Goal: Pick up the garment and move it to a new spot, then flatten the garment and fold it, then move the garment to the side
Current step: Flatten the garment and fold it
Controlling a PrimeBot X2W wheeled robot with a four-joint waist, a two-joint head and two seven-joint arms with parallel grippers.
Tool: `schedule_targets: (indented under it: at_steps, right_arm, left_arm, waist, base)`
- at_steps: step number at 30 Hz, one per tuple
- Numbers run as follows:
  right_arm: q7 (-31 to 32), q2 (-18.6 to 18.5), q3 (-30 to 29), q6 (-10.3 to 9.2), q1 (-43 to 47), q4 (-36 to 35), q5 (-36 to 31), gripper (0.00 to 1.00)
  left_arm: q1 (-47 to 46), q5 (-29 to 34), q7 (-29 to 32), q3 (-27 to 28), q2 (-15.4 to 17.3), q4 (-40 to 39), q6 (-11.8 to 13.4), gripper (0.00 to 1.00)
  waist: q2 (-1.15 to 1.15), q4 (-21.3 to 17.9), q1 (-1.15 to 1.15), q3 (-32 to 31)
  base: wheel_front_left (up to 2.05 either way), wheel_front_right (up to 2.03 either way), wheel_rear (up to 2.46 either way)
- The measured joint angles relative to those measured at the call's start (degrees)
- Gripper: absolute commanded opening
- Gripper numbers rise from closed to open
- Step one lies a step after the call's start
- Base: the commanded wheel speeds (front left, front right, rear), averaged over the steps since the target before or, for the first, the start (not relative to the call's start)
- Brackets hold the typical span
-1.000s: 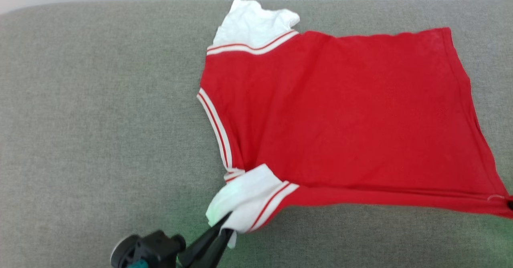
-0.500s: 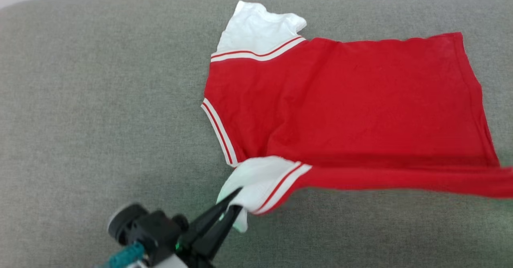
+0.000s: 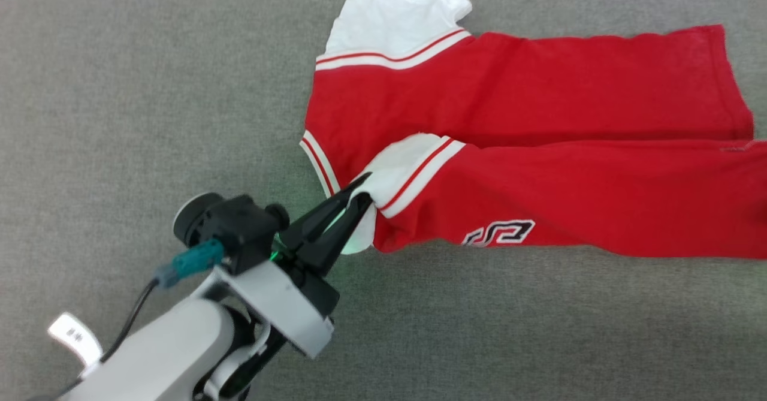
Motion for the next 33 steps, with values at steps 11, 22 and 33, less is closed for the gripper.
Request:
schedule_targets:
  at_steps: [11, 22, 33]
  right_arm:
    - [5.15, 6.39, 3.14, 0.00, -6.42, 8.11, -3.24, 0.00]
    - [2.55, 8.70, 4.55, 0.00, -7.26, 9.91, -5.41, 0.26]
    - [-2.57, 9.95, 3.12, 0.00, -6.47, 9.70, -6.93, 1.00]
  left_arm:
    - [-3.69, -1.32, -1.24, -1.56, -5.66, 14.79, -4.95, 0.00]
    - [-5.26, -1.05, -1.76, -3.16, -8.22, 23.50, -8.02, 0.82]
    - [-5.53, -9.33, 10.21, -2.20, -0.19, 18.57, -9.98, 1.00]
  waist:
    - [0.00, 1.34, 0.00, 4.07]
    - [0.00, 1.31, 0.00, 3.48]
    - [0.00, 1.16, 0.00, -2.95]
  base:
    - [0.00, 0.00, 0.00]
    - [0.00, 0.00, 0.00]
    - [0.00, 0.00, 0.00]
